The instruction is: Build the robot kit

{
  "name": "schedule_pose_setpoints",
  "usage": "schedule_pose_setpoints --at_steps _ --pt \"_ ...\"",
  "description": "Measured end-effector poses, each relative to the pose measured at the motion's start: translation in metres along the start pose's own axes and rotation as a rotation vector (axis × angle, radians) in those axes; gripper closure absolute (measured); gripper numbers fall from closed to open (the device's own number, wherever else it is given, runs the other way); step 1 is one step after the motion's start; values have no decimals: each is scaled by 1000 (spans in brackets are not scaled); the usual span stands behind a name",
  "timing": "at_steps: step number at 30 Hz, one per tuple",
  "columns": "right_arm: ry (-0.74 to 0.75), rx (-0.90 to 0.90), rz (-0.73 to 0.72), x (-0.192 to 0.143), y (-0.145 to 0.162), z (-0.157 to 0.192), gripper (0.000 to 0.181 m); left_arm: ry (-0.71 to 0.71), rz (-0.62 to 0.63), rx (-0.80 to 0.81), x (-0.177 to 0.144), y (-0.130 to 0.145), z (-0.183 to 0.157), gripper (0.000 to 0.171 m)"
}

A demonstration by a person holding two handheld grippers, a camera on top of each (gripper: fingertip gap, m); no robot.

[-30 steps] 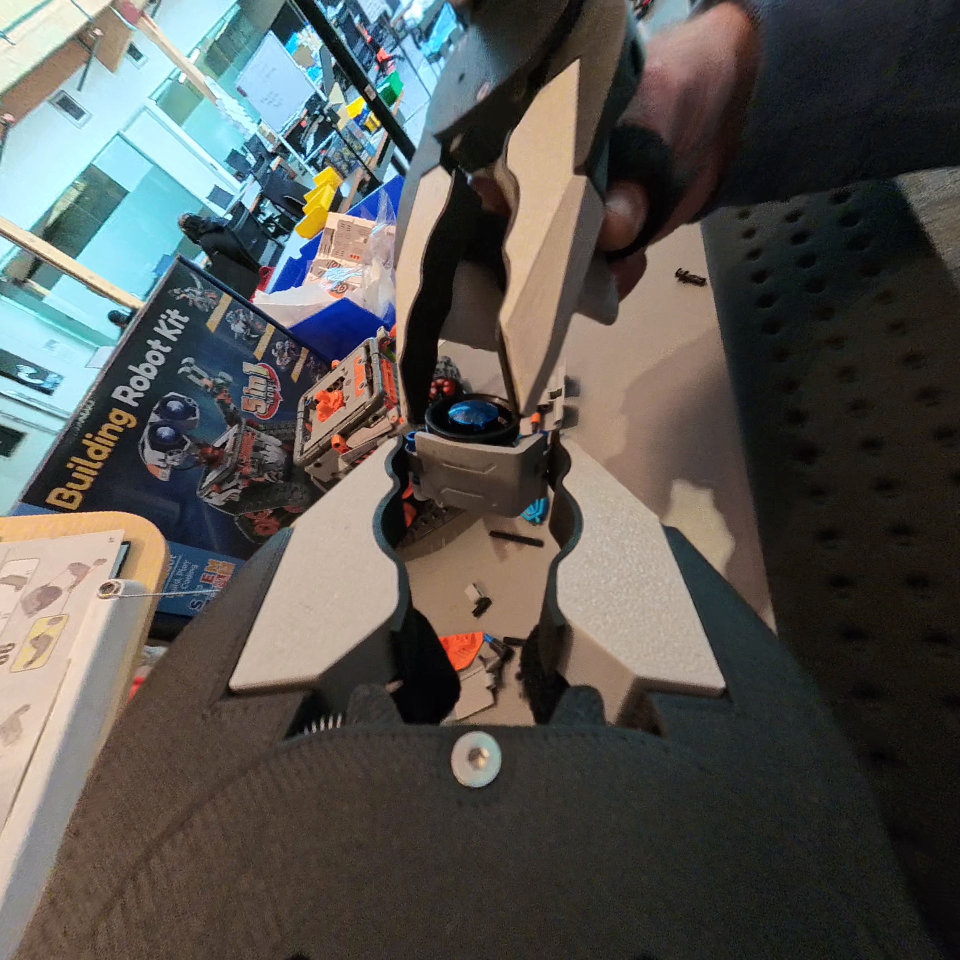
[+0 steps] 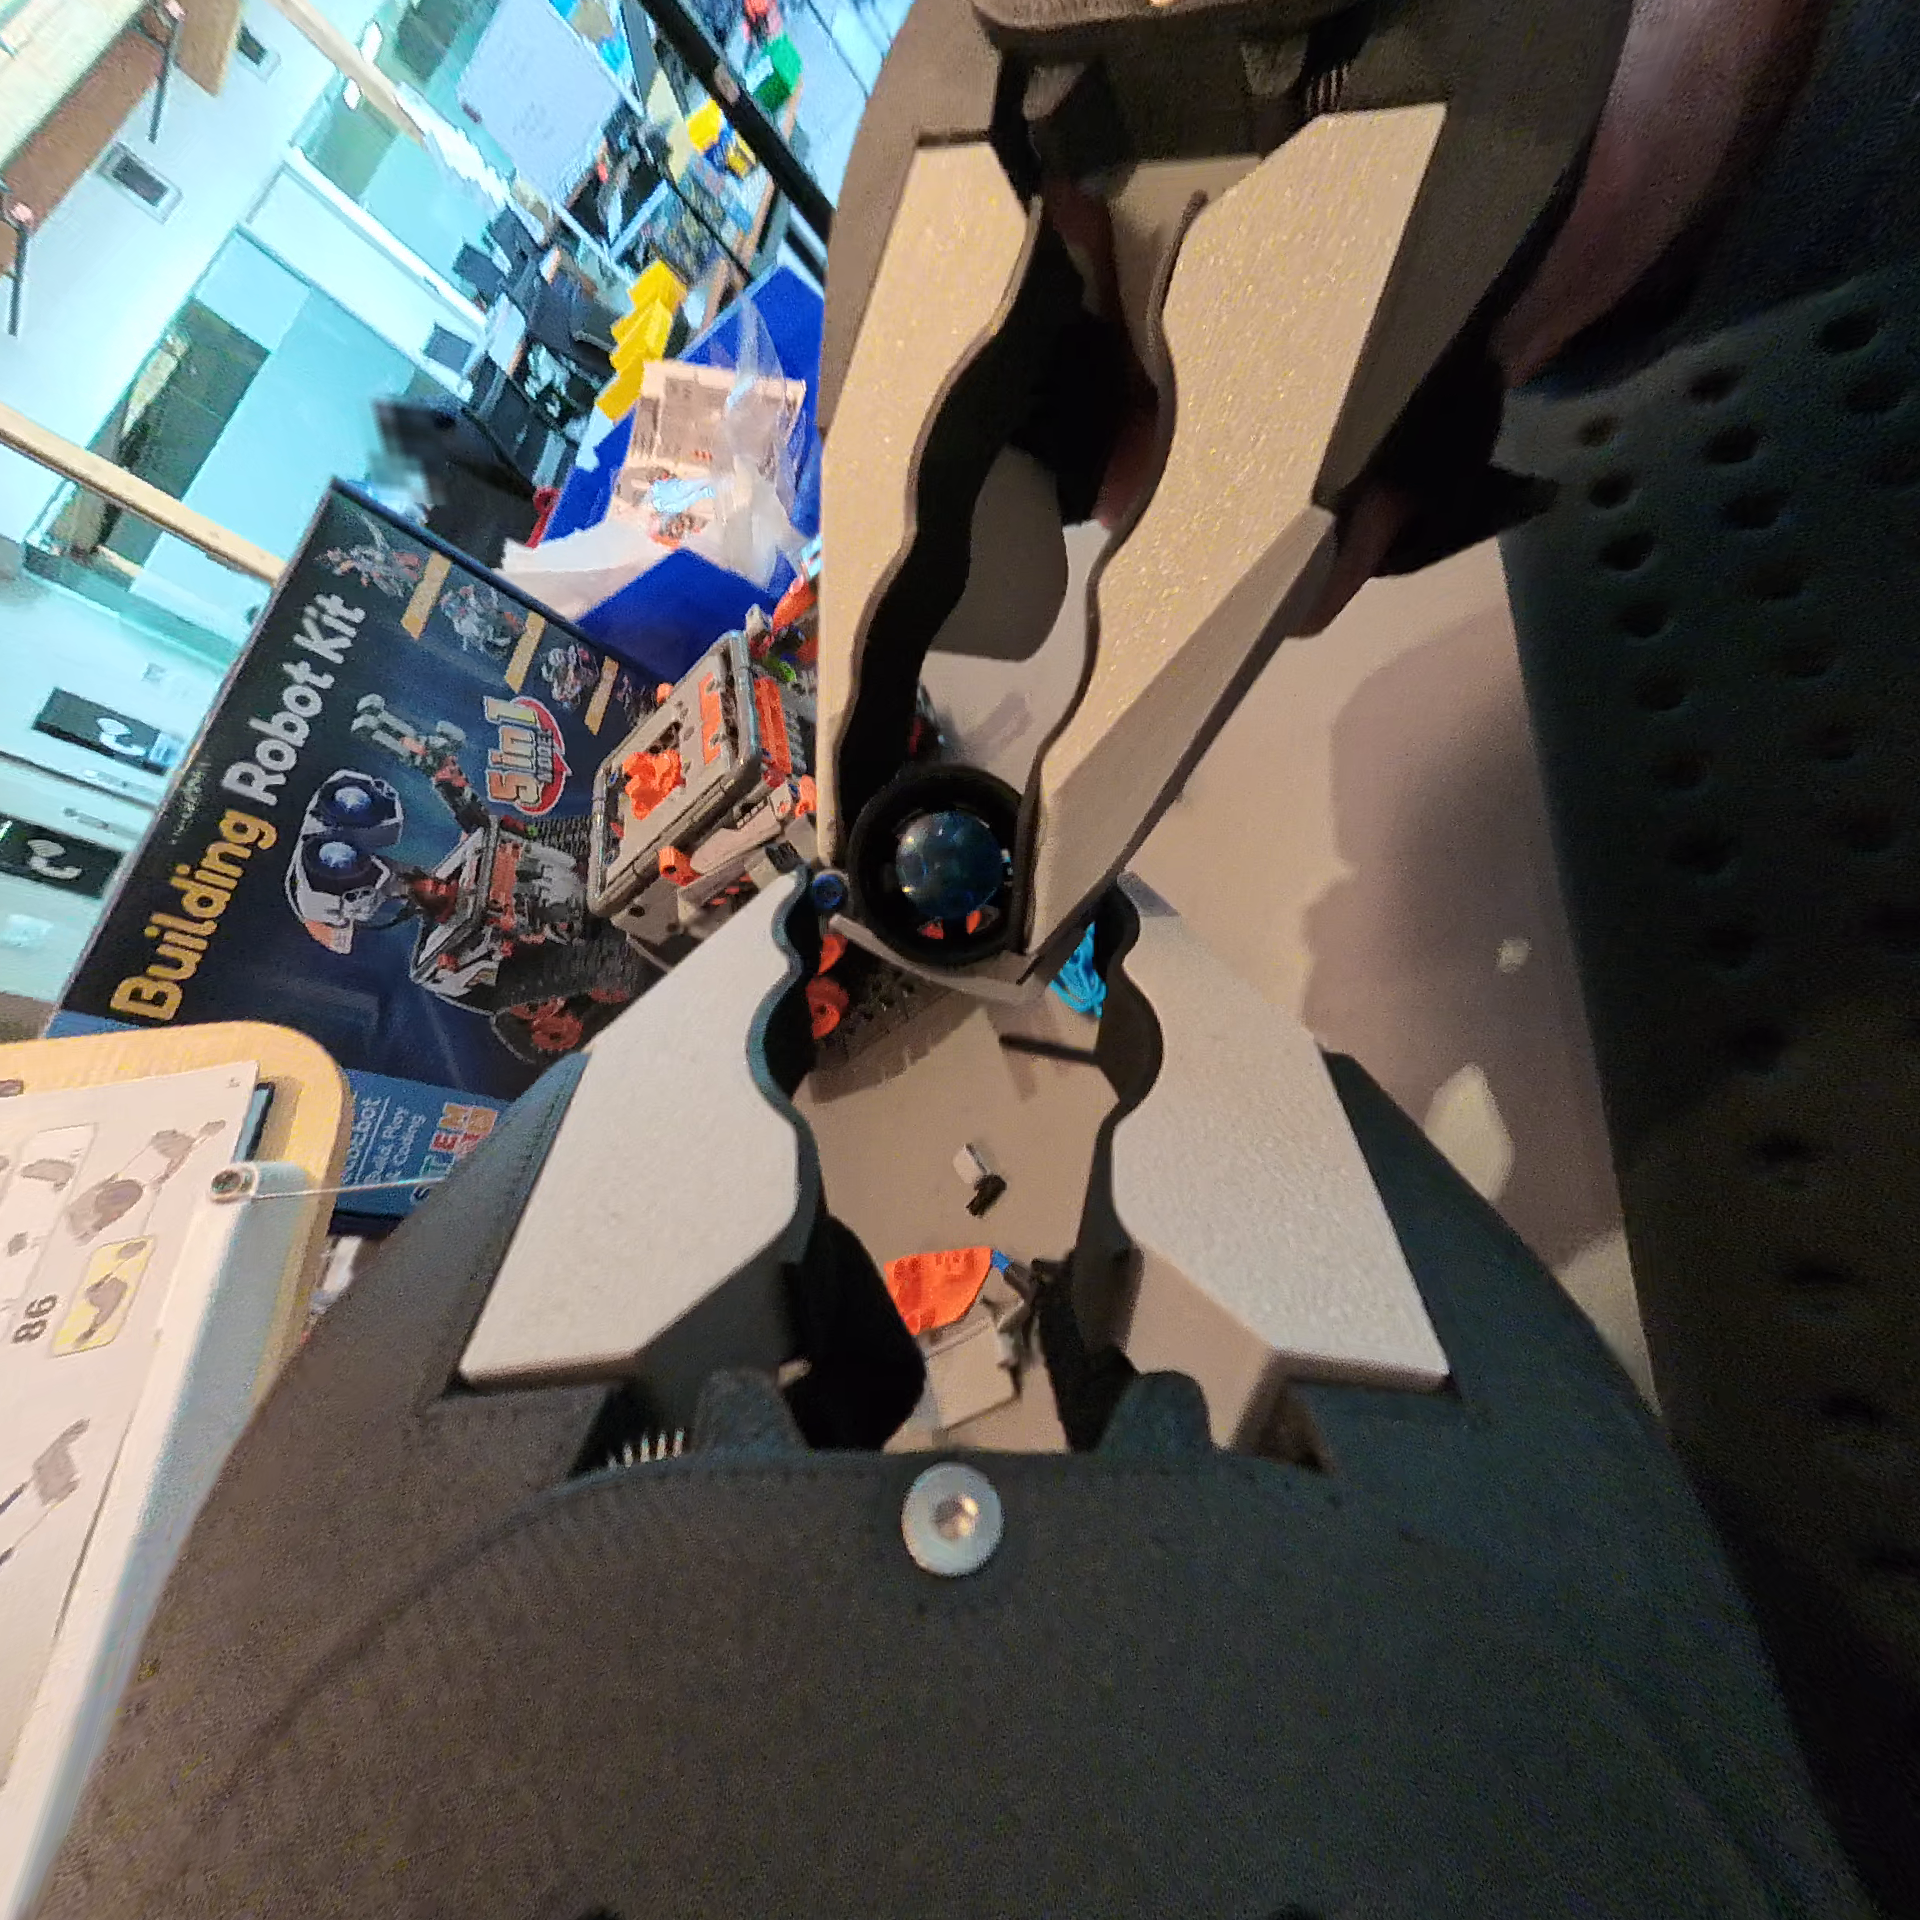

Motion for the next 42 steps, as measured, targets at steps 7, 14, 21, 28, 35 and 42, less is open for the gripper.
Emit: schedule_pose_setpoints --at_steps 7,14,21,28,35,42 --pt "6 202 -133 -9 -9 -11 133 33 -223 -127 -11 -9 5 121" --pt "-306 686 -317 -8 -6 -12 126 169 -437 -262 -23 -23 6 121" --pt "-564 900 -557 -5 -15 -6 137 310 -571 -387 -32 -33 7 121" --pt "-355 681 -481 -2 -14 -9 149 277 -515 -409 -26 -17 11 121" --pt "-136 302 -291 -8 -11 -16 149 307 -491 -436 -30 -11 17 128" --pt "-103 158 -253 -10 -11 -13 149 418 -541 -569 -33 -14 19 129"
Point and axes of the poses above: each gripper's, where its closed fingertips meet, x out along the fingers, y out of its underside, z = x × y across the jaws, the point moved 5 cm from there along -x, back along the fingers, and after that the axes turned 9 degrees about -x, right-handed, at the moved point
